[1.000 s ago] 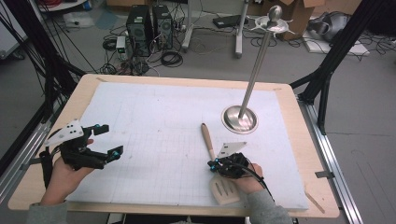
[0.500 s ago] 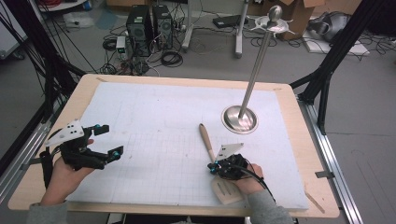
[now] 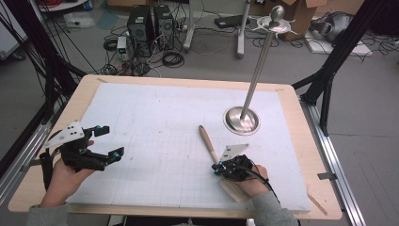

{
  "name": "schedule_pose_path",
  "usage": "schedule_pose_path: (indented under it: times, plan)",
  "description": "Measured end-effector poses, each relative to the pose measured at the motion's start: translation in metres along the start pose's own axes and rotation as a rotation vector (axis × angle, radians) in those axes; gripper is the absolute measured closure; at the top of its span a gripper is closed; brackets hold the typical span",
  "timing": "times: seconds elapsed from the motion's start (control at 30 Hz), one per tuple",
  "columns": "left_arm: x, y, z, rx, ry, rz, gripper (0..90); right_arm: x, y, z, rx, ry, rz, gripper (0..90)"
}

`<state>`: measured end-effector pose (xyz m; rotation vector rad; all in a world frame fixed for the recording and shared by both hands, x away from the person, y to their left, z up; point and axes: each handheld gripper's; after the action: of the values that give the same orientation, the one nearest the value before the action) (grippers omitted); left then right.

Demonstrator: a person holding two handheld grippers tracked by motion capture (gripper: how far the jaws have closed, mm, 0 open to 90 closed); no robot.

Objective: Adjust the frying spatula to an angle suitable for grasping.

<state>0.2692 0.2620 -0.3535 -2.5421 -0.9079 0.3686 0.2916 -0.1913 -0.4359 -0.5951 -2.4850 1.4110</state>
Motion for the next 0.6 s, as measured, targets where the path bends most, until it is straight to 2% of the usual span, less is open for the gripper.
schedule_pose_path:
  times: [0.17, 0.3, 0.6]
  plan:
    - [0.0003, -0.0008, 0.0005, -0.001, -0.001, -0.001, 1.8, -0.0009, -0.0009, 0.0009, 0.005, -0.005, -0.001, 90.0]
    - [-0.0002, -0.0011, 0.0005, -0.003, -0.002, -0.001, 1.8, -0.0006, -0.0021, 0.0008, 0.02, -0.035, 0.025, 90.0]
    - [0.0002, -0.0013, 0.0012, 0.001, -0.003, -0.004, 1.8, -0.0069, -0.007, 0.0085, 0.024, -0.015, 0.034, 90.0]
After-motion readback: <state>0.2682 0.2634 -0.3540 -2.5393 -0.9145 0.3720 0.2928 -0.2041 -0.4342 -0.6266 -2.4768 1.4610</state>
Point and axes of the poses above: each handheld gripper's, and its own axes: y roughly forward along the jaws, z roughly out of its underside, x roughly to its left, and after that the axes turned 12 degrees about x, right-handed
